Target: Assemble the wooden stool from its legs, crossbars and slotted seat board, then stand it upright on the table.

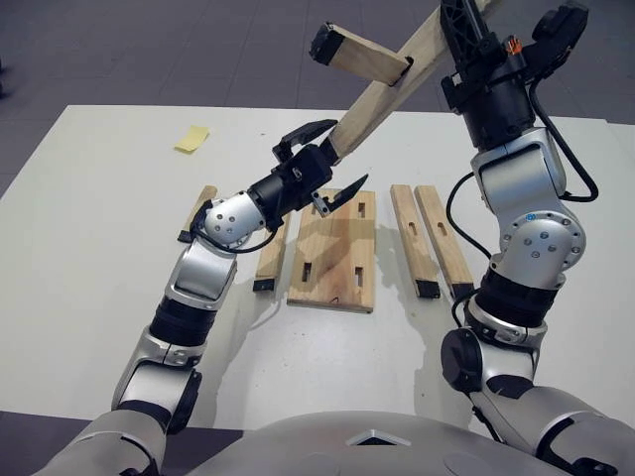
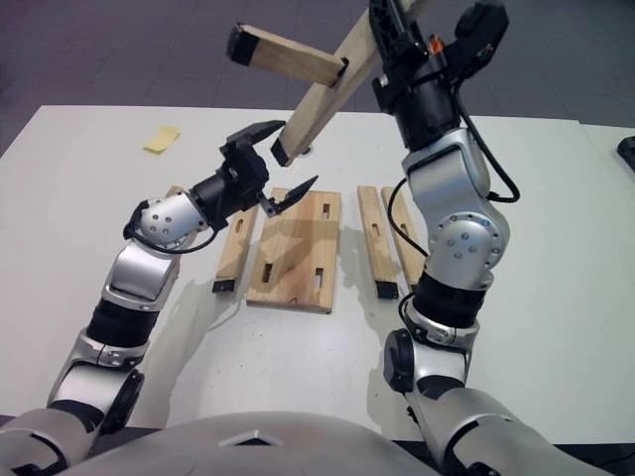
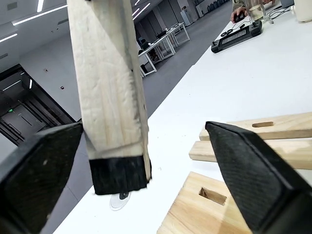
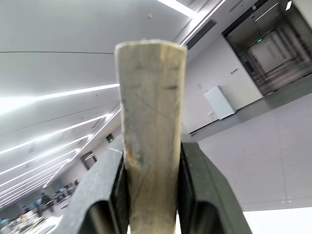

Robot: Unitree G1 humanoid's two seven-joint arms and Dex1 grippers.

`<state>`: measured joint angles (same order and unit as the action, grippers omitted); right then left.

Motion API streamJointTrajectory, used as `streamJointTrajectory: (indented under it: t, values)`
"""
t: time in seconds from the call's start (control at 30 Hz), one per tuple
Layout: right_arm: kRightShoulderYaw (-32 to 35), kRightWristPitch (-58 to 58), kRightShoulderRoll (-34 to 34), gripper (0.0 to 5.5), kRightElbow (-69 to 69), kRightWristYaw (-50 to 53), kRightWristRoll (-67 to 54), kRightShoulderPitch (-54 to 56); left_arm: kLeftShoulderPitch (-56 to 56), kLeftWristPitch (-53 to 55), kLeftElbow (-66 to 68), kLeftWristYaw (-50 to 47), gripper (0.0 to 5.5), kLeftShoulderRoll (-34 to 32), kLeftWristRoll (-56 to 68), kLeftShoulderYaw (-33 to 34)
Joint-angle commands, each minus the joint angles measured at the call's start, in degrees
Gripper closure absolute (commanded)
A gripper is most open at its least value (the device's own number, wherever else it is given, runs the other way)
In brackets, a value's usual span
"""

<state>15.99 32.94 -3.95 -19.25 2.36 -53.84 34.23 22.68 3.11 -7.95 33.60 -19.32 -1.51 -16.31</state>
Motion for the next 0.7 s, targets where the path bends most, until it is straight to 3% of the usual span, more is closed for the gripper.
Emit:
streamJointTrajectory:
  t: [0.03, 0.3, 0.7]
  values:
    - [2.8, -4.5, 1.4, 4.51, 2.1, 0.5, -1.1, 2.0, -0.9, -0.8, -1.9, 2.2, 0.11, -0.6, -1.7, -3.2]
    - [5.0, -7.3, -0.2, 4.51, 2.9, 1.2, -1.4, 3.9, -3.6, 0.5, -5.7, 6.3, 0.10, -5.4, -3.3, -3.8]
    - [4.5, -3.0, -2.4, 4.51, 3.9, 4.4, -1.2, -0.8, -6.4, 0.5, -18.0, 28.7, 0.10, -23.3, -2.2, -7.8]
